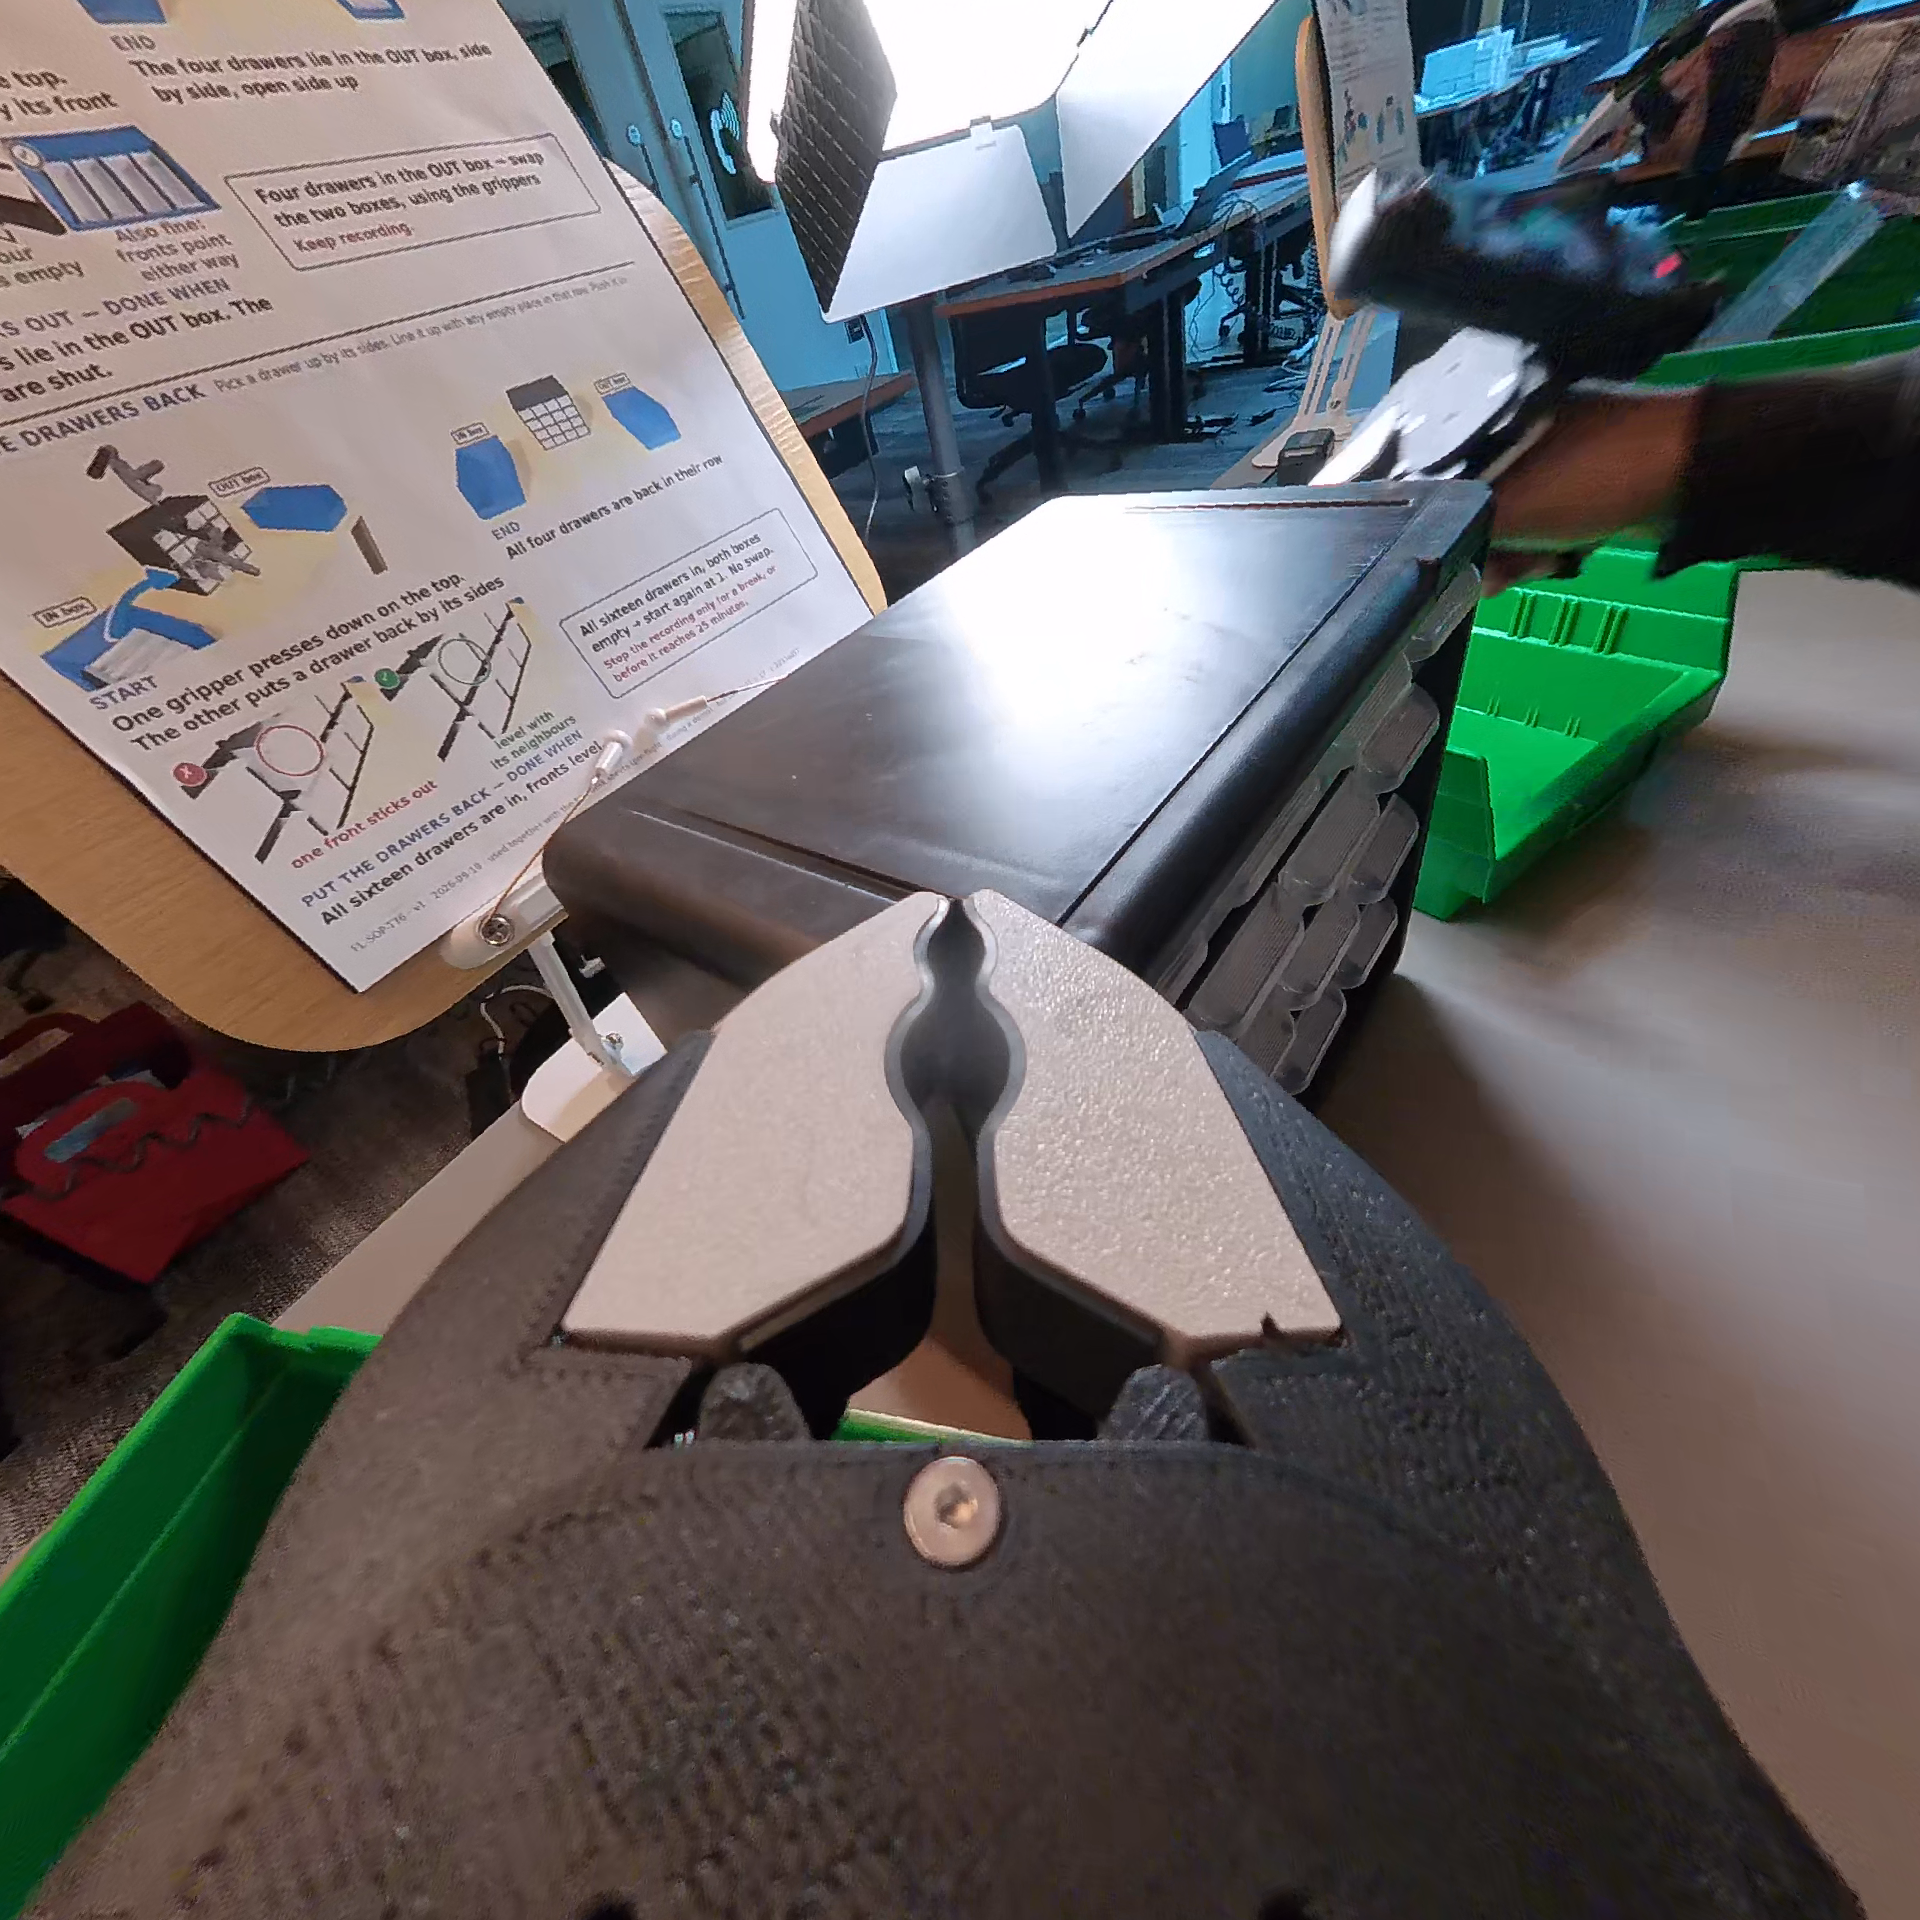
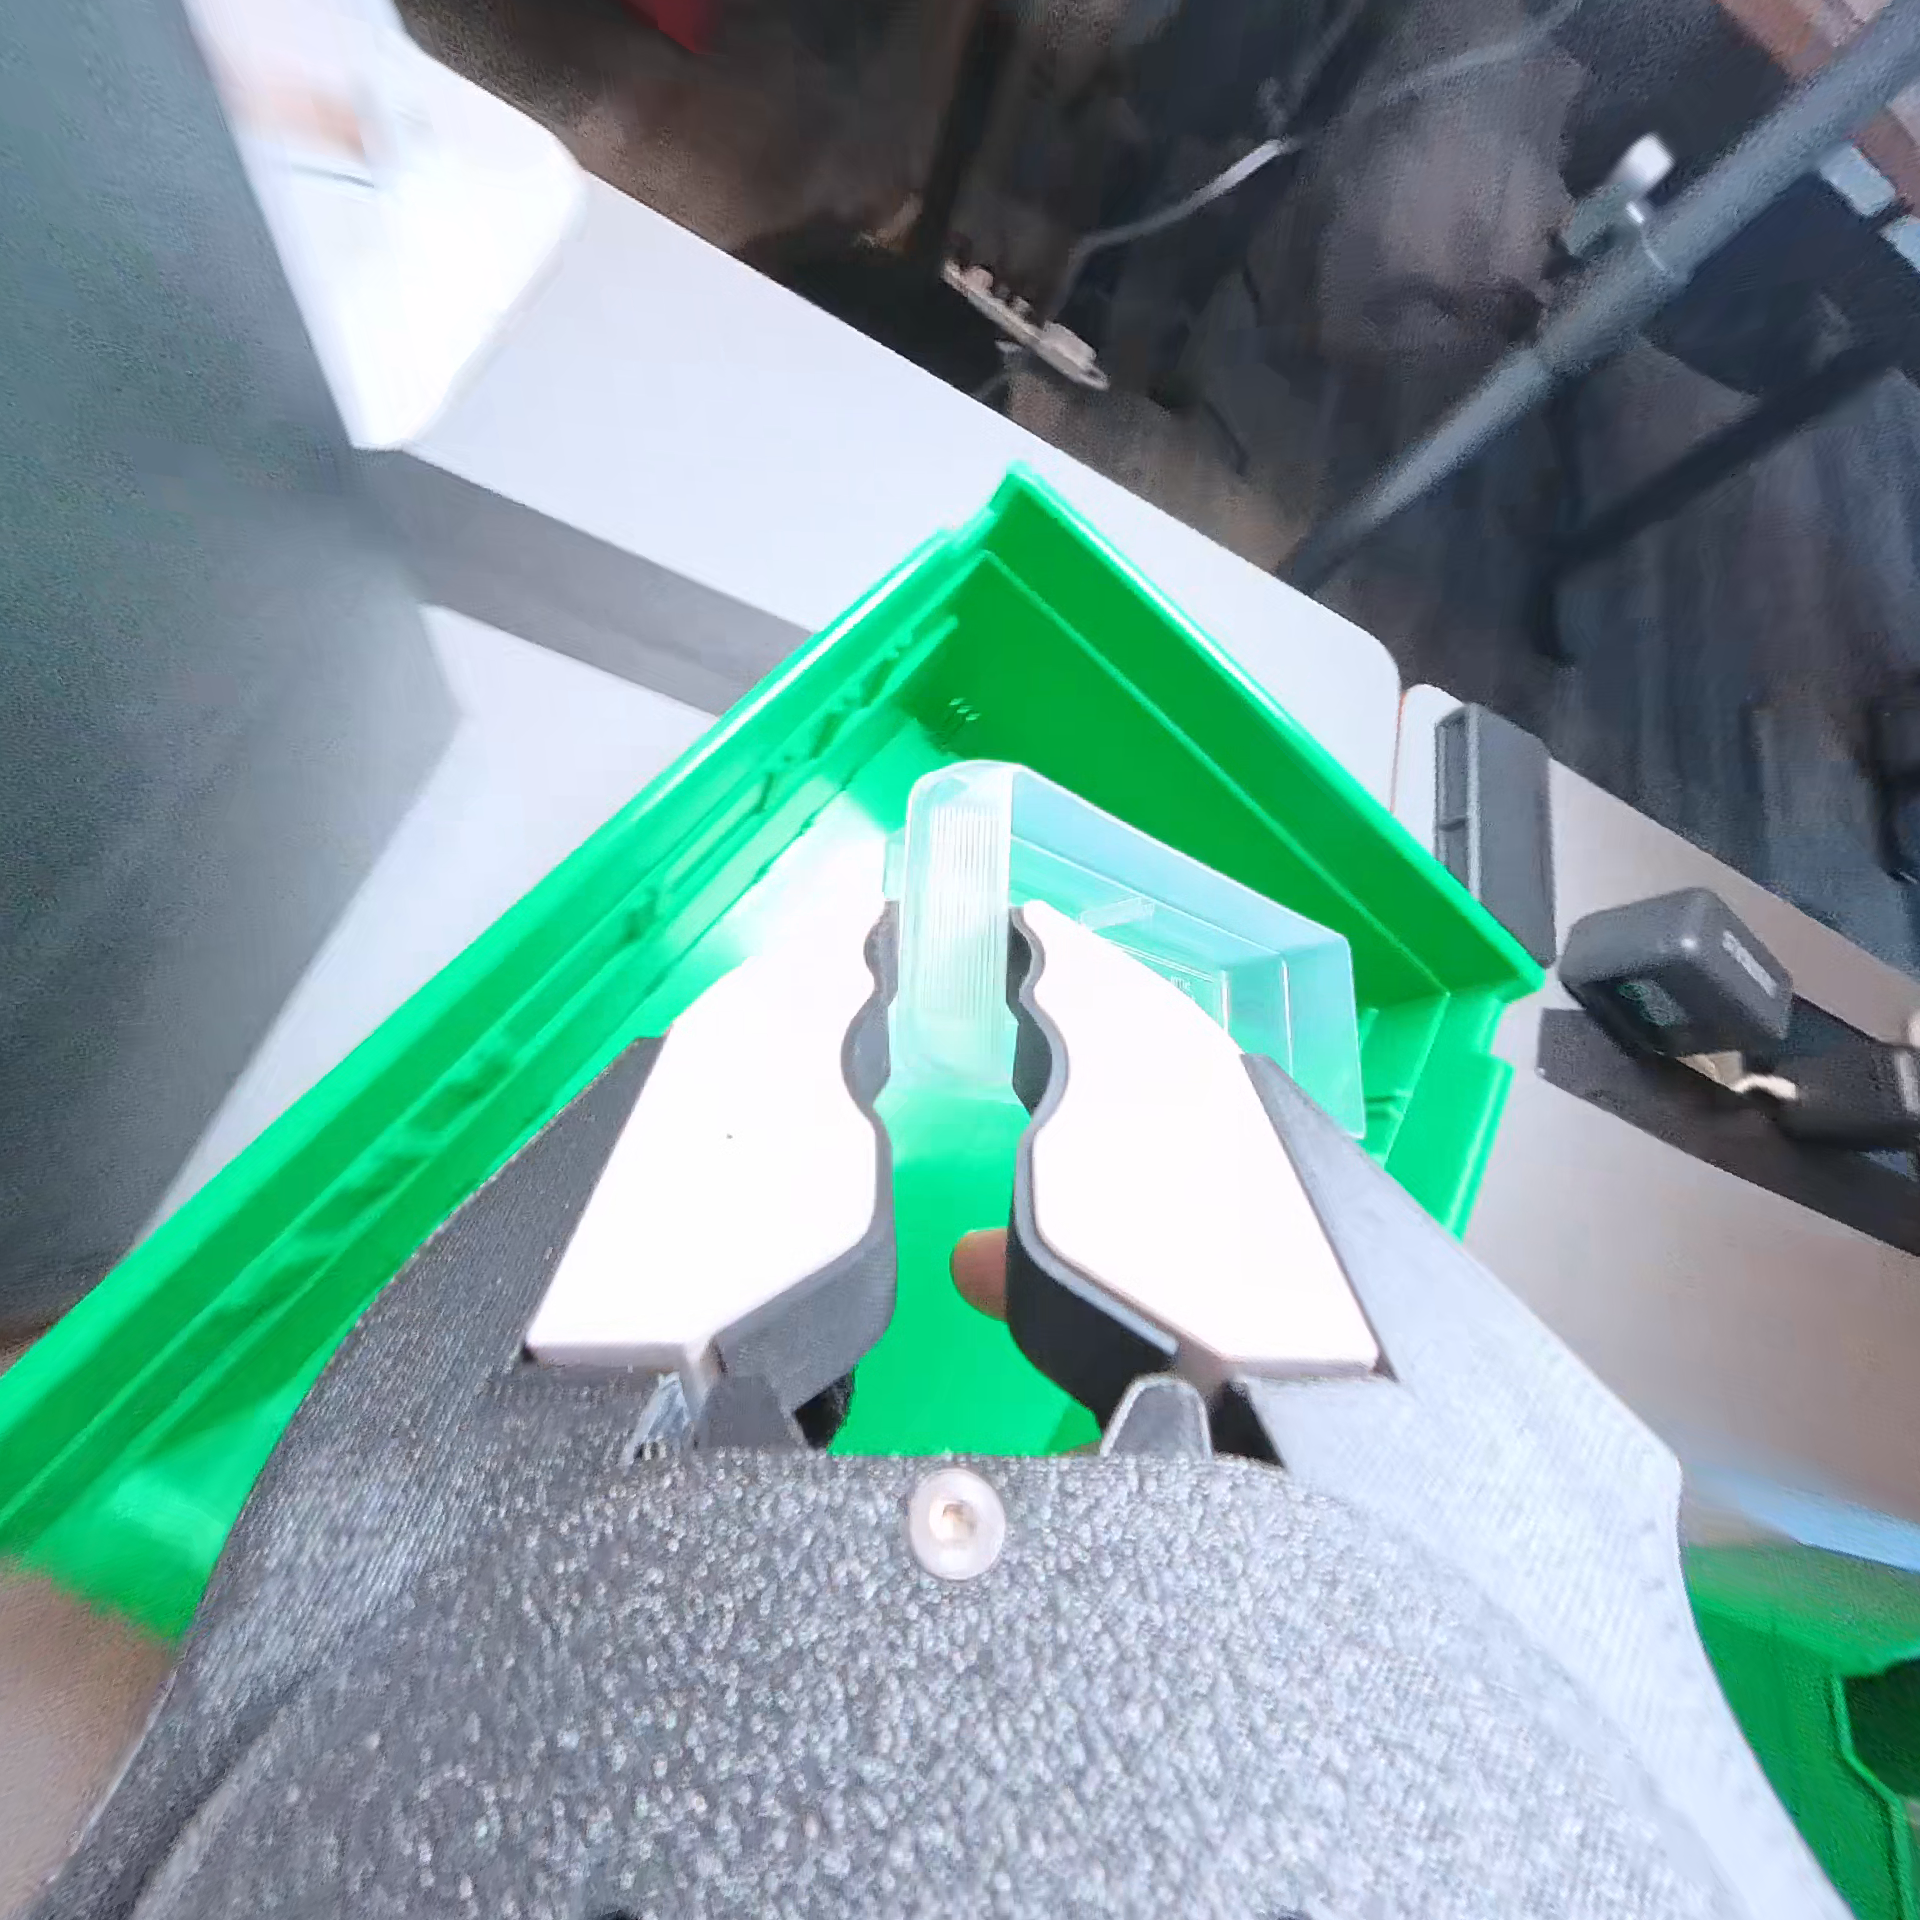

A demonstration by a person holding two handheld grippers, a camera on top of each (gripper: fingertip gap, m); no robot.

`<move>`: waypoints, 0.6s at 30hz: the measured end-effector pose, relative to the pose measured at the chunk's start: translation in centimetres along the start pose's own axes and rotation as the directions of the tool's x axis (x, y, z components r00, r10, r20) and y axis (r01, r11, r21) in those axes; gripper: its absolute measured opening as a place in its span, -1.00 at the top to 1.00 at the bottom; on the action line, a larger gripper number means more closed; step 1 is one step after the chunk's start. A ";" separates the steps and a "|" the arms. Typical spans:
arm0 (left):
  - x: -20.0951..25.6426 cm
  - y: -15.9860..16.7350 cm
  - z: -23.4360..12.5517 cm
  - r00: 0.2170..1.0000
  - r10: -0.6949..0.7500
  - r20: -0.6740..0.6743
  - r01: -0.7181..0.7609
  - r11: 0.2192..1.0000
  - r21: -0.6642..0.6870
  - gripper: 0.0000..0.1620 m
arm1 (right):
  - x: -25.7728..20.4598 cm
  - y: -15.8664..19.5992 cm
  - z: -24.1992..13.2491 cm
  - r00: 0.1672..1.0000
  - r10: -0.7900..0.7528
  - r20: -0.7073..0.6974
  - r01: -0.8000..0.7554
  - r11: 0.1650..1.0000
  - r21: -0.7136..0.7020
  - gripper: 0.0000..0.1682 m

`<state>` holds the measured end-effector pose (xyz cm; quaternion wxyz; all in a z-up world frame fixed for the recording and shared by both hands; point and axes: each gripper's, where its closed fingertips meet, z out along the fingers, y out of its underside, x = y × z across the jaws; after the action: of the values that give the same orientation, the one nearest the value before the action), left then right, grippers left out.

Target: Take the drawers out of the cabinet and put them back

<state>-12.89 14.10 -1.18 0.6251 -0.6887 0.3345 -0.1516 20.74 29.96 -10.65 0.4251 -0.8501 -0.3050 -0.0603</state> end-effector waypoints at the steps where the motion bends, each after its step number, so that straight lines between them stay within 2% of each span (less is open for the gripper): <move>1: 0.0 0.0 0.0 1.000 -0.002 -0.002 0.002 1.000 0.001 1.00 | 0.5 0.1 1.7 0.999 -0.003 -0.032 0.002 1.000 -0.026 0.77; 4: 0.0 0.0 0.0 1.000 -0.008 -0.008 0.008 1.000 0.007 1.00 | 1.0 1.1 6.0 0.997 -0.003 -0.083 -0.005 0.995 -0.095 0.78; 8: 0.0 0.0 0.0 1.000 -0.024 -0.018 0.024 1.000 0.015 1.00 | 1.3 1.5 9.1 0.991 -0.006 -0.134 -0.008 0.995 -0.103 0.77; 12: 0.0 0.0 0.1 0.998 -0.044 -0.034 0.045 0.999 0.023 1.00 | 1.1 1.5 10.6 0.990 -0.012 -0.139 -0.006 0.992 -0.125 0.76; 15: 0.0 0.0 0.1 0.998 -0.046 -0.038 0.047 0.999 0.025 1.00 | 0.3 1.6 11.1 0.996 0.006 -0.090 -0.019 0.988 -0.154 0.74; 18: 0.0 0.0 0.1 0.999 -0.041 -0.035 0.042 0.999 0.024 1.00 | 0.1 1.0 11.0 0.998 0.018 -0.063 -0.026 0.992 -0.121 0.67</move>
<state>-12.88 14.16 -1.19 0.6243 -0.6850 0.3291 -0.1808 19.67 37.88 -18.21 0.3821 -0.8755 -0.2780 -0.1005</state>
